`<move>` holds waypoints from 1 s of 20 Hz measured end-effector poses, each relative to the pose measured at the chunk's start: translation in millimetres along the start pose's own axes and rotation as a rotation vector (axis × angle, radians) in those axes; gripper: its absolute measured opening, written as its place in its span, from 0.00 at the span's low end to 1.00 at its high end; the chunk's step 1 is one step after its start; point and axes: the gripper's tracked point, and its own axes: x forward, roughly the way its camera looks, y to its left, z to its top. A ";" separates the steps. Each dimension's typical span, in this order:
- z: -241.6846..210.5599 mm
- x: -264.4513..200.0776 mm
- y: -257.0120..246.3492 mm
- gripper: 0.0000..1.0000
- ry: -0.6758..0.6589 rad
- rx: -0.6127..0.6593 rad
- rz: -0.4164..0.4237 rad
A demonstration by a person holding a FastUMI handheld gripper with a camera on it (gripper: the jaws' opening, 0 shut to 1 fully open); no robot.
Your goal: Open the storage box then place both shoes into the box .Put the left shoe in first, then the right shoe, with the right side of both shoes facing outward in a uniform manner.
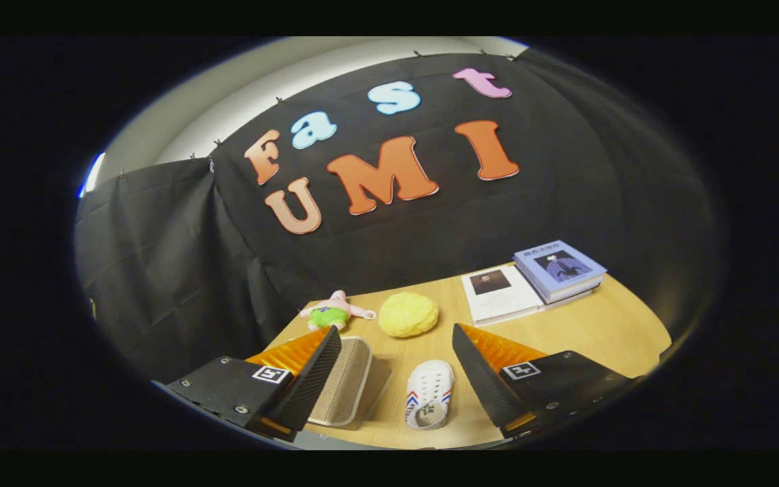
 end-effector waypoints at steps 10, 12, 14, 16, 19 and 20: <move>-92.6 37.6 6.3 0.98 0.256 0.218 0.151; -107.8 42.9 11.2 0.98 0.301 0.280 0.196; -122.1 50.5 19.0 0.98 0.346 0.376 0.255; -135.4 53.7 29.0 0.98 0.393 0.473 0.316; -148.5 61.7 42.2 0.98 0.448 0.609 0.405; -150.9 63.7 48.0 0.98 0.461 0.652 0.435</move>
